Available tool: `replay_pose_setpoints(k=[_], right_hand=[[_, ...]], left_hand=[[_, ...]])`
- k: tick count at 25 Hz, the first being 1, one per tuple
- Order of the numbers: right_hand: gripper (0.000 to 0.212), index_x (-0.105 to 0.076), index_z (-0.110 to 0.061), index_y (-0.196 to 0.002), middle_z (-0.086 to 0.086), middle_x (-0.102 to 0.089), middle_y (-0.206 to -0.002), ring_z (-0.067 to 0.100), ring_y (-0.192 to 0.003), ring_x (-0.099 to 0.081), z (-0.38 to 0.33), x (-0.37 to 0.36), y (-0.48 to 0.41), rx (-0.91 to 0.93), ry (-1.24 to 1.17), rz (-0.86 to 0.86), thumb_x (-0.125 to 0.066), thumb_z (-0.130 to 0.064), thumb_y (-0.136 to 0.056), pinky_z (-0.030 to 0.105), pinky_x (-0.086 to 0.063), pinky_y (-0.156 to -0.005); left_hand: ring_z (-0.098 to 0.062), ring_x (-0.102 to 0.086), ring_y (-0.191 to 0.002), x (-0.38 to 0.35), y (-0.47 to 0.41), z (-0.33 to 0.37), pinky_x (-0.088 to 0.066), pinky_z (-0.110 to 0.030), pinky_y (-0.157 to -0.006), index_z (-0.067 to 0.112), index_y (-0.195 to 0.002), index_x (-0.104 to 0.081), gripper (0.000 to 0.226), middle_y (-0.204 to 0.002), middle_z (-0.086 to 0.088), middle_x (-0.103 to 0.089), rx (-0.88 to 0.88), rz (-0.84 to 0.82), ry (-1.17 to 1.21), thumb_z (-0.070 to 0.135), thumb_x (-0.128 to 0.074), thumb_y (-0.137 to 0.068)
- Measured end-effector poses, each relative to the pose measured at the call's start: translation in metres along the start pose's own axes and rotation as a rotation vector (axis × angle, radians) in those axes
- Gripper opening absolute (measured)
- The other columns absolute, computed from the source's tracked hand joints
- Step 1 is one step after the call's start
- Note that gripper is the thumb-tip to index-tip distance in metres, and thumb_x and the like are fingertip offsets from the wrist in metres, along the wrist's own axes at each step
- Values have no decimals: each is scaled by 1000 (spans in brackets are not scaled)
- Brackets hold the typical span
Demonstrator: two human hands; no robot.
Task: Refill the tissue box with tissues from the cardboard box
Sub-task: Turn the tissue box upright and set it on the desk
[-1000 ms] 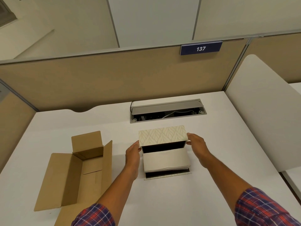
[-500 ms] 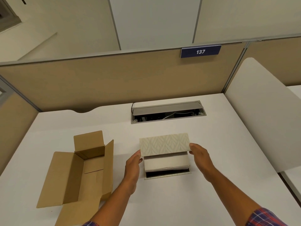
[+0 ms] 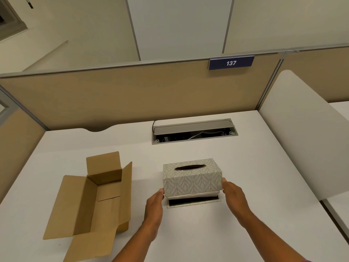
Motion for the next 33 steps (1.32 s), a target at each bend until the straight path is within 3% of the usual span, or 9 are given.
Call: replay_pose_setpoints(k=[2,4,9,12,14,17,25,28,33], right_hand=[[51,-70,-8,-102,3,-73,-99,22,-100,-67,9,-1,3,-26,7,6,-39,-49,-107,31,-47,-76],[44,-69,-21,-94,-5,-71,-96,17,-97,-66,13,-1,6,-42,7,12,-39,-50,-106,33,-46,-79],[57,-60,-15,-73,-4,-65,-75,21,-76,-59,23,1,5,-71,65,67,-38,-59,-103,43,-47,-79],[76,-62,-4,-79,6,-69,-76,28,-77,-63,30,0,0,-95,119,73,-34,-73,-95,49,-53,-84],[78,-62,-8,-74,5,-71,-77,27,-83,-67,30,1,-3,-102,154,84,-31,-77,-93,49,-51,-83],[66,-44,-22,-56,0,-65,-67,23,-83,-69,30,1,-4,-117,203,96,-33,-74,-96,45,-41,-76],[65,-55,-17,-66,1,-65,-73,23,-74,-60,56,-7,-5,-155,226,69,-34,-70,-97,51,-48,-85],[64,-64,-17,-75,3,-70,-81,24,-83,-65,62,-8,-3,-169,232,59,-35,-68,-99,55,-50,-95],[56,-67,-18,-90,0,-70,-96,25,-96,-63,63,-9,0,-169,291,42,-33,-62,-103,52,-43,-104]], left_hand=[[-22,-48,-142,-1,1,-9,-34,-47,-120,27,-143,-57,47,-151,-2,-57,29,-1,-25,50,-36,-108],[-24,-45,-145,-1,3,-11,-32,-48,-121,24,-149,-53,55,-154,-3,-54,45,7,-46,53,-32,-107],[-28,-45,-144,-3,7,-10,-32,-49,-120,26,-149,-53,57,-153,-5,-56,51,18,-70,56,-29,-107],[-28,-51,-139,-2,7,-12,-36,-46,-117,25,-146,-56,57,-149,-7,-59,53,31,-71,56,-29,-106],[-28,-52,-138,-2,6,-15,-38,-45,-115,24,-144,-57,59,-148,-7,-60,64,33,-68,58,-29,-105],[-26,-57,-127,-2,7,-15,-41,-43,-108,27,-130,-63,54,-140,-8,-64,99,38,-57,60,-30,-105],[-6,-45,-73,-3,13,-24,-39,-32,-78,29,-78,-48,44,-82,7,-51,174,93,-101,62,-32,-103],[-7,-43,-70,-2,12,-24,-39,-28,-68,25,-76,-47,47,-77,7,-47,166,115,-130,62,-33,-103],[-16,-54,-82,-3,7,-31,-43,-35,-87,15,-101,-61,44,-93,-2,-64,186,111,-174,55,-41,-104]])
Point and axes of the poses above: each hand's wrist, its own y-axis away from the middle knuckle, its own x-axis out of the back of the hand, z = x × y, the point moved 10 cm from there along -y, towards the middle knuckle
